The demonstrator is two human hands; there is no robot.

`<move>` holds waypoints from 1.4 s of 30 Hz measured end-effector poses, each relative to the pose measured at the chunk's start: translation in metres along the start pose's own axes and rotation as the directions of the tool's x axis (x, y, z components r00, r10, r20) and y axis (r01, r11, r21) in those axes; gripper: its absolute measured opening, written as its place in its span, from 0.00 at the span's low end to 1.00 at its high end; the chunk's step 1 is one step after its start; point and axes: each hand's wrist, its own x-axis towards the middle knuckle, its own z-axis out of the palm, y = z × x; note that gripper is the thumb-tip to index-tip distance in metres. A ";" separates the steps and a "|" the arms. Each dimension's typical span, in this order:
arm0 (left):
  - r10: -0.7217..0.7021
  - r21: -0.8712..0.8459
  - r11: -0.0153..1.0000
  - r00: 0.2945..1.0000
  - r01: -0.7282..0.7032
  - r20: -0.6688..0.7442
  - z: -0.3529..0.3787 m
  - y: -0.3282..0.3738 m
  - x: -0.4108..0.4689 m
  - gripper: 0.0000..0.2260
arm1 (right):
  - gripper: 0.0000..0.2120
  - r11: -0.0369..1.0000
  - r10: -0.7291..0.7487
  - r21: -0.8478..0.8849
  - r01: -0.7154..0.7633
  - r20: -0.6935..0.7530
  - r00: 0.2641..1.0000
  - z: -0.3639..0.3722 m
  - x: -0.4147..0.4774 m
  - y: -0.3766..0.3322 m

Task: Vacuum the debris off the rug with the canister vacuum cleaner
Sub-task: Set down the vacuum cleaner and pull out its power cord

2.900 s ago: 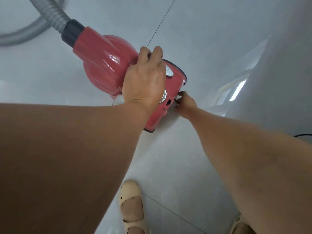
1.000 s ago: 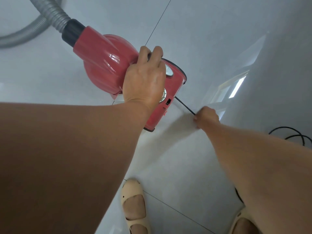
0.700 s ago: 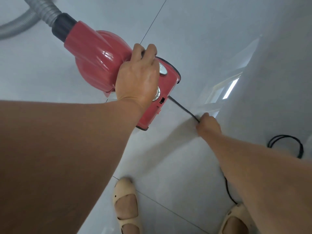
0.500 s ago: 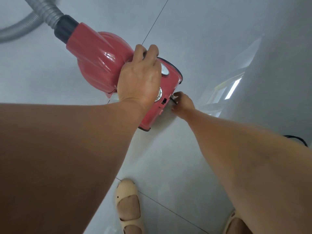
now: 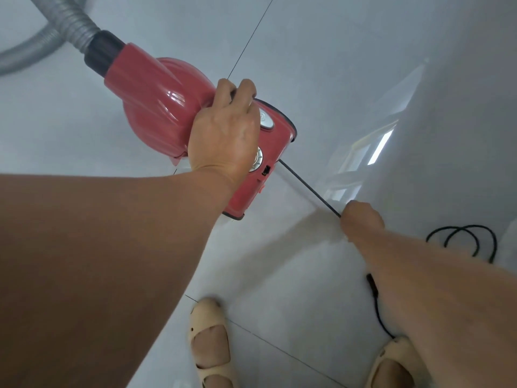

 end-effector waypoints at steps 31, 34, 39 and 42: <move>0.004 0.028 1.000 1.000 -0.005 0.001 0.000 0.000 -0.001 0.08 | 0.13 0.989 0.055 0.127 -0.074 0.146 0.988 0.012 -0.008 0.005; 0.007 0.032 0.999 1.000 -0.007 -0.009 0.002 -0.001 -0.001 0.08 | 0.15 0.997 0.031 0.069 -0.042 0.158 0.987 0.011 -0.022 0.002; -0.013 0.007 1.000 0.999 0.014 -0.039 0.004 -0.001 -0.002 0.07 | 0.15 0.989 -0.141 0.053 0.139 0.033 0.989 0.027 -0.048 0.004; -0.020 -0.024 1.000 0.999 0.019 -0.039 0.003 -0.001 -0.002 0.07 | 0.16 0.974 -0.175 0.154 0.168 0.031 0.984 0.031 -0.058 -0.013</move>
